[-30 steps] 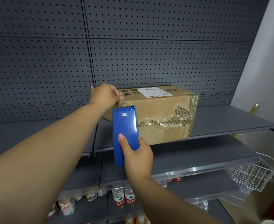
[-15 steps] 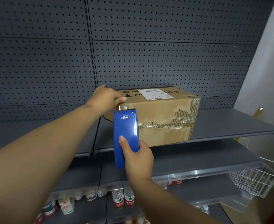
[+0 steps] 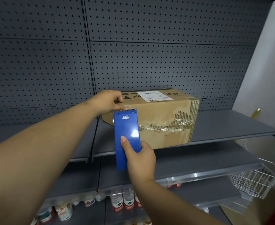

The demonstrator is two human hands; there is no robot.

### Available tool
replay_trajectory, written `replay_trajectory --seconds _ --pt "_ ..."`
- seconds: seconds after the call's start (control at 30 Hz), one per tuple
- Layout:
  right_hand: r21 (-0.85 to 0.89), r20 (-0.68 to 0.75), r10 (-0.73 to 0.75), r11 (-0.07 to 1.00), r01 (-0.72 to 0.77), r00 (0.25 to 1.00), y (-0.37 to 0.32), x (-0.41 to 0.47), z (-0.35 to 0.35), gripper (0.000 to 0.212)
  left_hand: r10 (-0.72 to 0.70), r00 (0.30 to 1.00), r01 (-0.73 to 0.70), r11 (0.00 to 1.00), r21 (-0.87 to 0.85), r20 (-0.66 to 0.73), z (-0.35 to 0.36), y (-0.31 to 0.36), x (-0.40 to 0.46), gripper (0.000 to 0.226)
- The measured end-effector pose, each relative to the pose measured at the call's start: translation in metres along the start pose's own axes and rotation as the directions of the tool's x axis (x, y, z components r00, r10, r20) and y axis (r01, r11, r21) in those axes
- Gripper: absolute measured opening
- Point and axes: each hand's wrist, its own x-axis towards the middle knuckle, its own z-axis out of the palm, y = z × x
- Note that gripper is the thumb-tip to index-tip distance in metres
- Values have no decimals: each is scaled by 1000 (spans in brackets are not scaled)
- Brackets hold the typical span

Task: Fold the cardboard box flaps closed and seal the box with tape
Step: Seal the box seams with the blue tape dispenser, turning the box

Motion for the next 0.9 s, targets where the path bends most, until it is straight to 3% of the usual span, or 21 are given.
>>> replay_trajectory --seconds 0.2,0.47,0.67,0.9 --pt "18 25 -10 1000 9 1000 -14 16 3 36 10 1000 -10 1000 -30 8 -10 -1 19 26" --pt "-37 110 -62 997 67 992 -41 53 15 22 -12 1000 12 1000 29 23 -29 -13 57 23" --pt "-105 110 -38 993 50 993 -44 87 25 40 -64 997 64 998 11 39 -31 -23 78 28" --pt "-75 65 -53 995 58 996 -36 104 39 36 -90 993 88 996 27 80 -34 -35 98 30"
